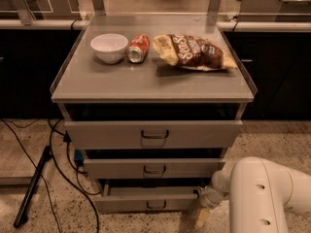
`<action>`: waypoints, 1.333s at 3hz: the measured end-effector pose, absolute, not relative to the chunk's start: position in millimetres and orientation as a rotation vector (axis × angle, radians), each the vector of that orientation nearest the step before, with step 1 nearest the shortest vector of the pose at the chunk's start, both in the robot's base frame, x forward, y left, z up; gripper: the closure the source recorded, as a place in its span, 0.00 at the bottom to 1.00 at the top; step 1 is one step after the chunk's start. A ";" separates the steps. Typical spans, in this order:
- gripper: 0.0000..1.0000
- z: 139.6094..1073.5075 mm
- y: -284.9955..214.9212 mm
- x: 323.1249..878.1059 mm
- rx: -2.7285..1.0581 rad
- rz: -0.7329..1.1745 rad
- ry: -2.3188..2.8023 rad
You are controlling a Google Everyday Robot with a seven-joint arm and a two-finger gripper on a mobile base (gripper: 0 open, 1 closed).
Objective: Open bottom drawer
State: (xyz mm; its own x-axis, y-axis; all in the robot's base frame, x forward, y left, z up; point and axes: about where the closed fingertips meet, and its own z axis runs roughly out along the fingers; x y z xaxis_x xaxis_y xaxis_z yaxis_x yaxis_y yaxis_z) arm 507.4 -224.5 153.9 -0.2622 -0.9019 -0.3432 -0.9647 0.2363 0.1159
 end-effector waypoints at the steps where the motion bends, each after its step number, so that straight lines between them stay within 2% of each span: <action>1: 0.00 154.5 -224.6 507.3 -1.767 0.452 2.301; 3: 0.00 166.3 -234.6 473.4 -1.752 0.649 2.292; 4: 0.00 165.1 -232.6 472.2 -1.759 0.662 2.287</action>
Offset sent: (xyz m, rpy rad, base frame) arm -0.0931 -0.0359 0.0319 0.1942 0.2939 0.0588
